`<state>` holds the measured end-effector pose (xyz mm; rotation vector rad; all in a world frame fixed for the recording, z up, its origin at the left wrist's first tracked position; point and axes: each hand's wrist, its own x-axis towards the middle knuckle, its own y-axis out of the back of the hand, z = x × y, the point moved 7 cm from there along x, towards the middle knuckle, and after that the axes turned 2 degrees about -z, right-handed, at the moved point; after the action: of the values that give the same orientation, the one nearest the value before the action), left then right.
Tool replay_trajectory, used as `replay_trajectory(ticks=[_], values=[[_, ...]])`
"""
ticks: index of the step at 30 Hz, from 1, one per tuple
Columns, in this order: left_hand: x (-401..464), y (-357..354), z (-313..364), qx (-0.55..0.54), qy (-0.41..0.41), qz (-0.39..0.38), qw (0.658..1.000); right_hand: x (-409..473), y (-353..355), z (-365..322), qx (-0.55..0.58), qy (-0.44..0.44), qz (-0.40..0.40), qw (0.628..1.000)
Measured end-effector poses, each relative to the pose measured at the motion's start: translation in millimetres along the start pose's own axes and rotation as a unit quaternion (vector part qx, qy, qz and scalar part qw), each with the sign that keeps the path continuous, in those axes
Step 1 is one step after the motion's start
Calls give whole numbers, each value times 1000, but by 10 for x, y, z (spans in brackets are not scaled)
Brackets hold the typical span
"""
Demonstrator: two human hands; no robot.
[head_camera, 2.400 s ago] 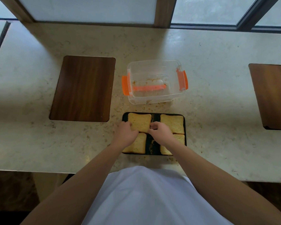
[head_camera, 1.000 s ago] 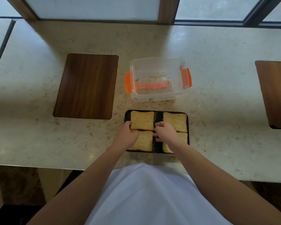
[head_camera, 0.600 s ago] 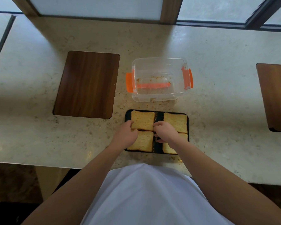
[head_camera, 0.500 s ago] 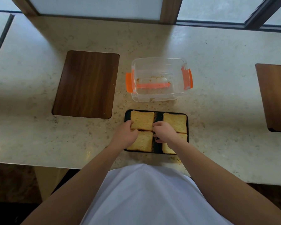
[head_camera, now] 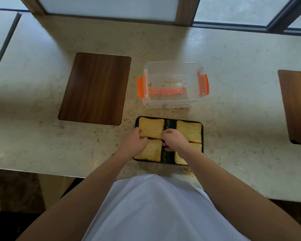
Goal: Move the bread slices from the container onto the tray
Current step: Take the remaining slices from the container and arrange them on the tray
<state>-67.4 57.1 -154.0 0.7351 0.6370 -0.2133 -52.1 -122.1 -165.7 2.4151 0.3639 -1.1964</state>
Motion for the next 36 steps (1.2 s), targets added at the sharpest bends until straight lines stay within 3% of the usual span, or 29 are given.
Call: replay_trajectory(ticks=[5,8,10,14,18,28,36], values=[[-97,1,86,74,-12,6,997,7,40,22,-5,12,-7,1000],[-164,-31,262,116,-61,39,991,-36,318,113,-10,38,45,998],[-208,-134,426,70,-87,31,993,-106,612,249,-32,50,100,993],[-257,-467,711,-24,-105,-40,993,-280,1092,518,-190,75,215,955],[-199,-763,869,-51,-63,-107,991,-258,1125,692,-201,54,193,959],[-86,-1072,974,5,12,-141,990,-173,1130,782,-149,16,168,974],[-54,-1034,904,-69,48,-142,986,-116,1100,783,-114,20,157,981]])
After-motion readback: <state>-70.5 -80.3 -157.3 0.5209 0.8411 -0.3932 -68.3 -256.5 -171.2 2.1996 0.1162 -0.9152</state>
